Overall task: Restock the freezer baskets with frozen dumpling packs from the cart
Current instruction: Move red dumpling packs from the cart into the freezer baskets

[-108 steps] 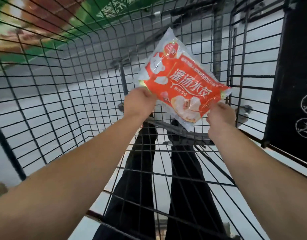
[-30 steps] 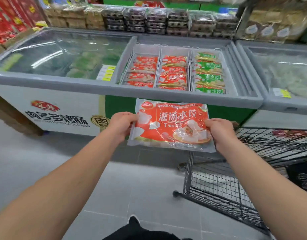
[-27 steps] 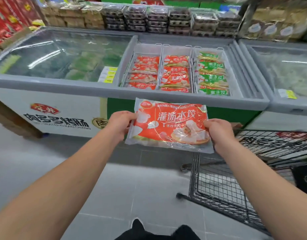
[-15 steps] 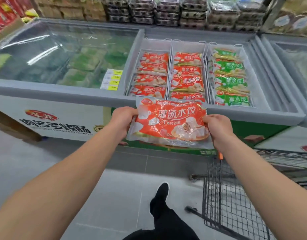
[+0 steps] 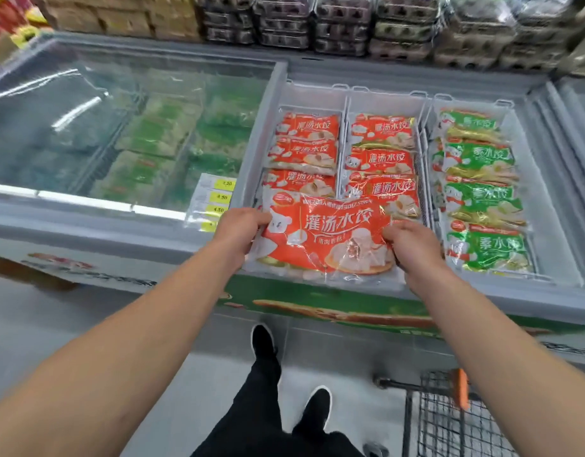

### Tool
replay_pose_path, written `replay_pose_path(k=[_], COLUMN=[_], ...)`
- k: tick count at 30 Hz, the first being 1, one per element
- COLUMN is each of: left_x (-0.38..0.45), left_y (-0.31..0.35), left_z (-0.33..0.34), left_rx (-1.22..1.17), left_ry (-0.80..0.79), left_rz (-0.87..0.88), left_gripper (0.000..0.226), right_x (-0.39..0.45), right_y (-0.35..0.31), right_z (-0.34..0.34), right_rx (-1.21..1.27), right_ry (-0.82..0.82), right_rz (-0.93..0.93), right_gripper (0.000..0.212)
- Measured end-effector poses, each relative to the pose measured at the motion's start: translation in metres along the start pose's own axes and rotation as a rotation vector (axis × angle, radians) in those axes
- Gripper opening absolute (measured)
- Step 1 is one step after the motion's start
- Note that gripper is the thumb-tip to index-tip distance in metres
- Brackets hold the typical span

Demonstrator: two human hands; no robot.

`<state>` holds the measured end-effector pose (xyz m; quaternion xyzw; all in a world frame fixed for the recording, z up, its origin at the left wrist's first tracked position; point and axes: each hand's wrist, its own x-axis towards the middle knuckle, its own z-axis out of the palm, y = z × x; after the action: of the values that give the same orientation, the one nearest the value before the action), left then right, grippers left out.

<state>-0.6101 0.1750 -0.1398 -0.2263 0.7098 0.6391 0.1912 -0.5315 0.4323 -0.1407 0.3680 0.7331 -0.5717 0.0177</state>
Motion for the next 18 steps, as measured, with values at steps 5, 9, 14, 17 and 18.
replay_pose_path(k=[5, 9, 14, 17, 18], left_x=[0.064, 0.119, 0.171, 0.206, 0.218], left_y=[0.035, 0.066, 0.095, 0.12, 0.128], left_z=[0.007, 0.017, 0.041, 0.065, 0.074], left_rx=[0.012, 0.039, 0.138, 0.167, 0.187], left_ry=[-0.058, -0.111, -0.152, -0.087, -0.079], left_rz=[-0.016, -0.038, 0.007, 0.044, 0.056], left_gripper=[0.017, 0.007, 0.008, 0.007, 0.006], right_x=[0.048, 0.09, 0.133, 0.172, 0.186], right_y=[-0.03, -0.063, -0.086, -0.107, -0.115], right_z=[0.03, 0.048, 0.057, 0.059, 0.059], right_rx=[-0.026, -0.047, -0.064, -0.068, -0.08], right_ry=[0.048, 0.131, 0.143, 0.143, 0.145], right_rz=[0.025, 0.053, 0.075, 0.071, 0.061], right_gripper=[0.018, 0.016, 0.016, 0.011, 0.008])
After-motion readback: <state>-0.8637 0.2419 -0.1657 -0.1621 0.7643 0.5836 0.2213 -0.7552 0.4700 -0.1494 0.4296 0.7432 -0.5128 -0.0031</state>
